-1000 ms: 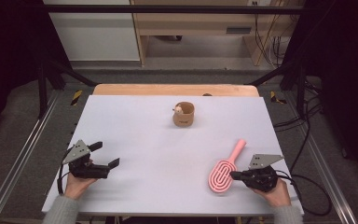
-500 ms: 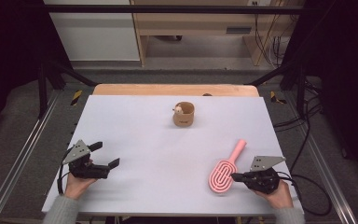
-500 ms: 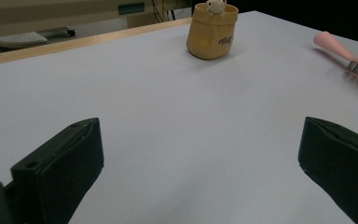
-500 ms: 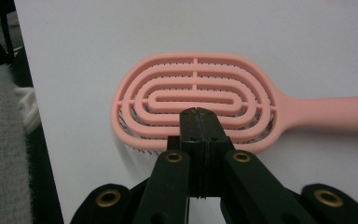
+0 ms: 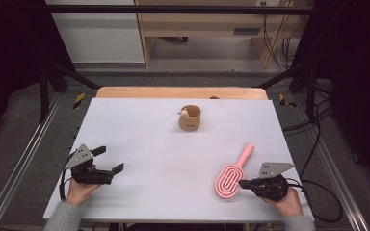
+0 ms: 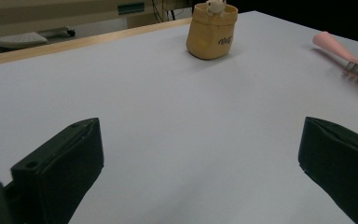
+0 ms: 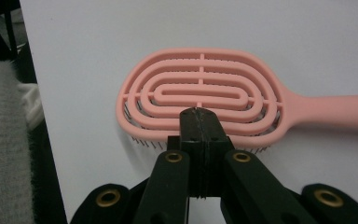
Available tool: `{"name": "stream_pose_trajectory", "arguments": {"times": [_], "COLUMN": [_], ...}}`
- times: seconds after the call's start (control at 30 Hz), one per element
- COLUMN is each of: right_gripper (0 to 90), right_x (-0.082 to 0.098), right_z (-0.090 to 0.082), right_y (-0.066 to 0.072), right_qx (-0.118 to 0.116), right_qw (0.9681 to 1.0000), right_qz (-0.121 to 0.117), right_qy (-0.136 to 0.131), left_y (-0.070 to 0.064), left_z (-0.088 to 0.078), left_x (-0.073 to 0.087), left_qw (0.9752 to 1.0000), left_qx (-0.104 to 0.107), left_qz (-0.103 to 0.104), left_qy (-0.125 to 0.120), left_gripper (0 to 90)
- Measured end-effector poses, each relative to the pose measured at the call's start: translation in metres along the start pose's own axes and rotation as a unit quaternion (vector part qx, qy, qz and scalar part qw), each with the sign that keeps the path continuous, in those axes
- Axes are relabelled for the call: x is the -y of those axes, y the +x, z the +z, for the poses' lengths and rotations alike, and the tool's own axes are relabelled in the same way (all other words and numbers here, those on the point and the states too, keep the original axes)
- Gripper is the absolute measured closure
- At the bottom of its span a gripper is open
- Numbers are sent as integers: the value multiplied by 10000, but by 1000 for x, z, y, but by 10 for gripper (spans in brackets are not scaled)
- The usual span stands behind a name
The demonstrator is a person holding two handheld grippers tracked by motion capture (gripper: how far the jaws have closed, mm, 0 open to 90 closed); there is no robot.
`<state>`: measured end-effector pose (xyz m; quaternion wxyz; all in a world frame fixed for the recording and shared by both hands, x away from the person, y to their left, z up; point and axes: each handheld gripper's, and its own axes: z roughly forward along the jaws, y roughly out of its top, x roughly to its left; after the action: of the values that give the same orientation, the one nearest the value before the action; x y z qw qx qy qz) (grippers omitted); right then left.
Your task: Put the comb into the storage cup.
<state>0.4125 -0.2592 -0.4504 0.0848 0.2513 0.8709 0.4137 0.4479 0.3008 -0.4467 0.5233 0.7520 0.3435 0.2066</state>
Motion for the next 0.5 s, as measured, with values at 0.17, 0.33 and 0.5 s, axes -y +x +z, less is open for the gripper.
{"name": "stream_pose_trajectory", "arguments": {"times": [0.17,0.33,0.5], "right_gripper": [900,900,900], "right_x": [-1,-2,-4], "right_z": [3,6,9], "right_y": [1,2,3], "right_qx": [-50,-79,-89], "right_qw": [10000,9999,9999], "right_qz": [-20,-49,-86], "right_qy": [-15,-58,-82], "left_y": [0,0,0], "left_z": [0,1,1], "left_x": [0,0,0], "left_qw": [10000,10000,10000], "left_qx": [-8,-12,-16], "left_qz": [1,2,10], "left_qy": [14,30,38], "left_gripper": [0,0,0]}}
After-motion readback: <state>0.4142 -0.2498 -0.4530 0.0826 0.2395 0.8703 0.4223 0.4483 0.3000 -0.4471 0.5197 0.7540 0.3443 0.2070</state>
